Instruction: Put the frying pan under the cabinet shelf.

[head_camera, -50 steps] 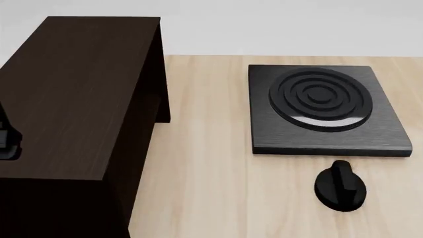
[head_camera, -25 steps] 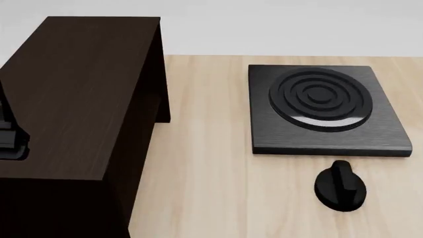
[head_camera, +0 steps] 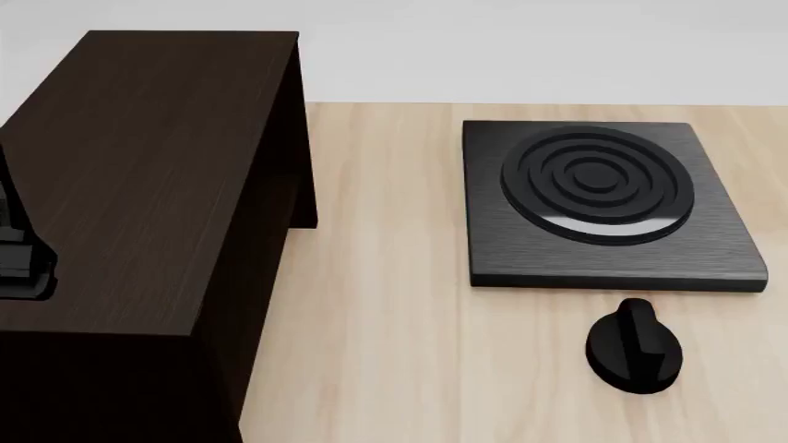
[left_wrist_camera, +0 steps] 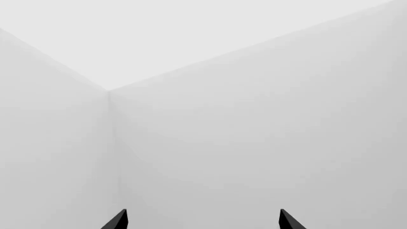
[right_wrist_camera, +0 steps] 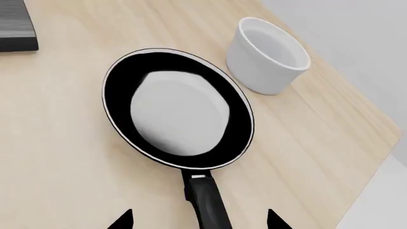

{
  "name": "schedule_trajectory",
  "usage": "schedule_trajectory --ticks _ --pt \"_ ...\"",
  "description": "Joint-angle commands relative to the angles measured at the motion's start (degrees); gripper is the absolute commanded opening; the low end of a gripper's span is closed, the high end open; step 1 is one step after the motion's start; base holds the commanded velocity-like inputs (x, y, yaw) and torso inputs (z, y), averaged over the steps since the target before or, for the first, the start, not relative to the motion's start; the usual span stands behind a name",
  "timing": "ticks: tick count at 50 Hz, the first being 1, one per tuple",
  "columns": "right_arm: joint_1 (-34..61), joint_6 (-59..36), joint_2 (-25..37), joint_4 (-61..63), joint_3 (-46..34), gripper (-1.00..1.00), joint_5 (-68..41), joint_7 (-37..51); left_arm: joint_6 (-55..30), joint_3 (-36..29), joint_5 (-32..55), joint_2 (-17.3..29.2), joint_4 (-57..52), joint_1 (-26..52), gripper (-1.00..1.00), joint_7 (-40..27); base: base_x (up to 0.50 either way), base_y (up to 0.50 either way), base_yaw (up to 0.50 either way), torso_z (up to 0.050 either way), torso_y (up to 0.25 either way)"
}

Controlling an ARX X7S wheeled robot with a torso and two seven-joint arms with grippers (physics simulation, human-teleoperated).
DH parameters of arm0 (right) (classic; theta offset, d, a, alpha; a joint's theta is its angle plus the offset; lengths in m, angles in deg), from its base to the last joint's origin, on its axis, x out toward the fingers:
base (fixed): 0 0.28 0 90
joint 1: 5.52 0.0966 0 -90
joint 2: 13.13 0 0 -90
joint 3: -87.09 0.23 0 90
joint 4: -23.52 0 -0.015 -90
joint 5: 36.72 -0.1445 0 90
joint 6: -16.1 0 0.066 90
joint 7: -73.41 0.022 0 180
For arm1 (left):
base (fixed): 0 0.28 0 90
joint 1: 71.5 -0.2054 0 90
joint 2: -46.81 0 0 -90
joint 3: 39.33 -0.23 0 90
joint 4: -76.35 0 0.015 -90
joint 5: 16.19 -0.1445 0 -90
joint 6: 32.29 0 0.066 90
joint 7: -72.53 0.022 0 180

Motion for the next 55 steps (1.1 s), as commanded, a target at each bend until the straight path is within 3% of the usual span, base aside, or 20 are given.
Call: schedule_trajectory --ticks 1,55 --pt "0.05 1.51 0.34 -3.20 -0.02 1.00 0.53 -0.23 -0.42 -0.45 -0.09 0.15 -0.11 0.23 1.00 -0.34 0.00 0.00 0.00 0.000 0.000" --pt "1.13 4.20 0.15 -12.16 -0.62 1.00 1.87 -0.15 -0.38 -1.75 0.48 0.67 0.65 0.70 1.00 -1.54 0.00 0.00 0.00 0.000 0.000"
